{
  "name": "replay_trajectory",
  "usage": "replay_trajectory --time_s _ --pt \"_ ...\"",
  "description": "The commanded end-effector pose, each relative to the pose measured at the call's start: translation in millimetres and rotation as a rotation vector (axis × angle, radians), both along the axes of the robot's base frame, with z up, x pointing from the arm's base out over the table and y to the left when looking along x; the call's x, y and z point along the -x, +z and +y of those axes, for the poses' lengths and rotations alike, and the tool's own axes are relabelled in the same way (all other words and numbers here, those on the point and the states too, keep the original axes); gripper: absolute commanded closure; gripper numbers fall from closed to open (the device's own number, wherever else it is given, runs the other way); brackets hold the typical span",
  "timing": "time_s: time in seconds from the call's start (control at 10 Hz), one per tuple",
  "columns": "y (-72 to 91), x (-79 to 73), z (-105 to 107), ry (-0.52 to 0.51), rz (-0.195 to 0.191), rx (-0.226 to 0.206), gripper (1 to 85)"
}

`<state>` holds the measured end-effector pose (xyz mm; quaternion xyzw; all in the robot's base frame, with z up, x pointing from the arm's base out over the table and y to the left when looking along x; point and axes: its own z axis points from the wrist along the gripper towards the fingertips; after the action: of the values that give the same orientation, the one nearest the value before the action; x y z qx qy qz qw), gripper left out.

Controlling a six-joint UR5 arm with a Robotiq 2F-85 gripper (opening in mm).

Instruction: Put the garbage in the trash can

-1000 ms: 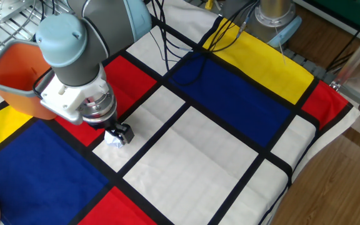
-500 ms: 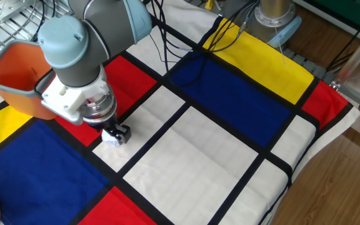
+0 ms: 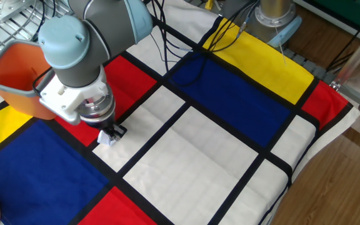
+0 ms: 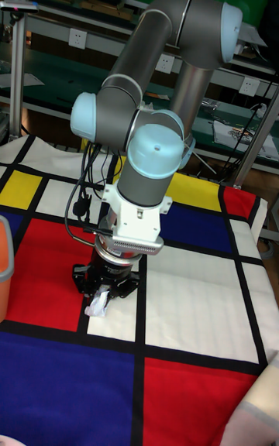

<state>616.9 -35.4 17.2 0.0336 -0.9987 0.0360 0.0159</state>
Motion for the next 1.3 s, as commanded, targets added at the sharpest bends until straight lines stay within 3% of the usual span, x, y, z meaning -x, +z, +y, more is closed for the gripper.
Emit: replay_trajectory --time_s 0.0,0.2,0.5,0.8,1.2 --pt "5.9 -2.3 -2 -0.042 0.000 0.013 84.7" --pt "15.8 -0.3 -6 -0.038 0.006 0.021 84.7" --pt "43.7 6.7 -23 -0.007 0.026 0.021 84.7" --pt "69.7 10.9 -43 0.021 0.018 0.031 84.7" --pt "89.0 25.1 -52 0.015 0.019 0.036 84.7"
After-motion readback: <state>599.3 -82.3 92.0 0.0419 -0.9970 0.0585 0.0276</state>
